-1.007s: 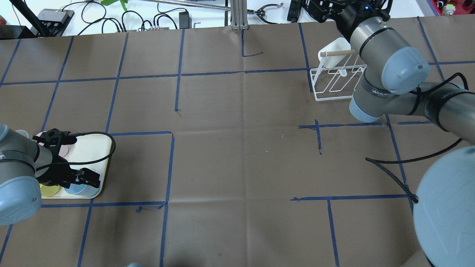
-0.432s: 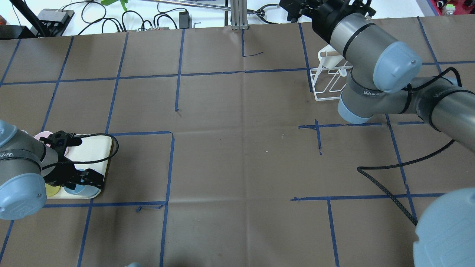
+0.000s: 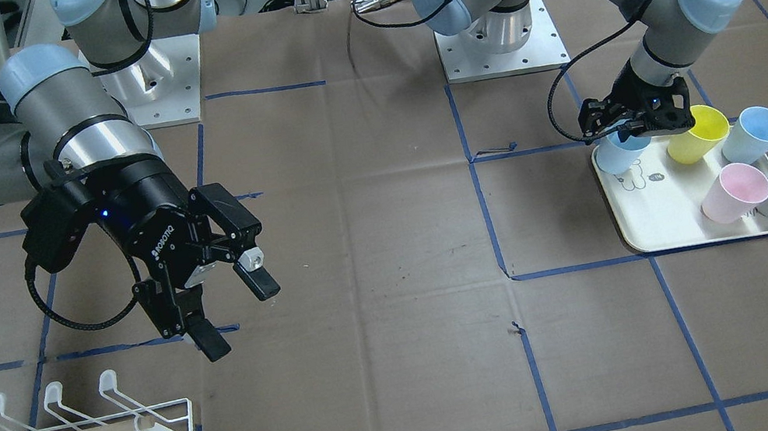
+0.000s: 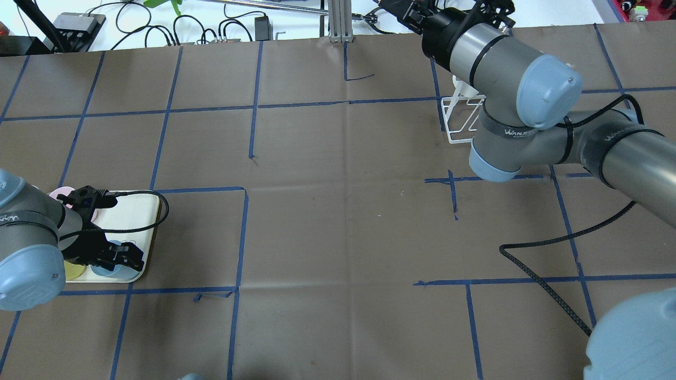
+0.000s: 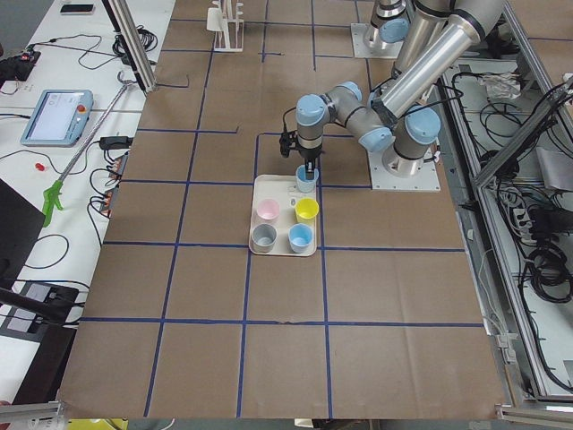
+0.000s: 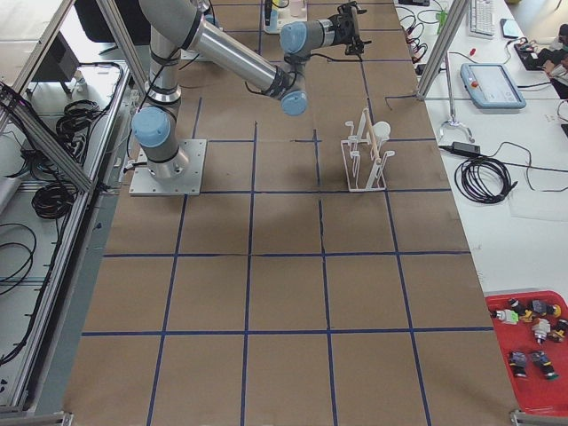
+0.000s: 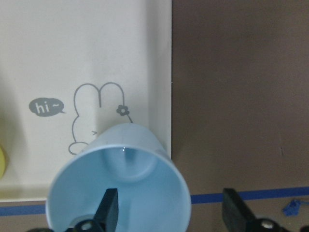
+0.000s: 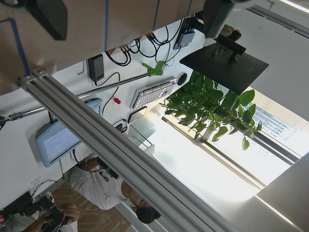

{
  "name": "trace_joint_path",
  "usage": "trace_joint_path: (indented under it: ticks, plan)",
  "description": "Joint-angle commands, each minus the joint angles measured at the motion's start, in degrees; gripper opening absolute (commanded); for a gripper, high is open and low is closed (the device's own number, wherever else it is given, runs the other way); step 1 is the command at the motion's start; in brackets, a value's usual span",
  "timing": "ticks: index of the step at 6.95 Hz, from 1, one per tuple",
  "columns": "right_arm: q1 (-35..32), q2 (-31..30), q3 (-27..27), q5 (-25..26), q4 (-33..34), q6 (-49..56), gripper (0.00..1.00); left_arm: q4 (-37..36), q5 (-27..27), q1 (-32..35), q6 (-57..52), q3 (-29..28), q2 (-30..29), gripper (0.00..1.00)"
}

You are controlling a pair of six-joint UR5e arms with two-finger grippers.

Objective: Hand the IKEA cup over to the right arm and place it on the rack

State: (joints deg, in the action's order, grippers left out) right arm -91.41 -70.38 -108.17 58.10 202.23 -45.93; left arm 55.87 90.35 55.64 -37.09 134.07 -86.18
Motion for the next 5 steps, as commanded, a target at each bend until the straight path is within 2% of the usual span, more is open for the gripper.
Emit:
trace_joint_path:
  ticks: [1,3,5]
  plan:
    - [-1.48,-1.41,-2.82,-1.15,-3.06,-14.23,1.0,0.12,-0.09,-0.01,-0.26,-0.39,0.22,0.0]
    - [-2.63,-4.49,-6.69,-1.06,-3.16,-18.12,1.0,1.86,-0.35,0.69,0.18,-4.75,0.48,0.0]
    - [-3.68,-4.24,-6.79,-0.54,-2.2,-30.58,1.0,12.28,-0.27,4.01,0.62,-14.48,1.01,0.0]
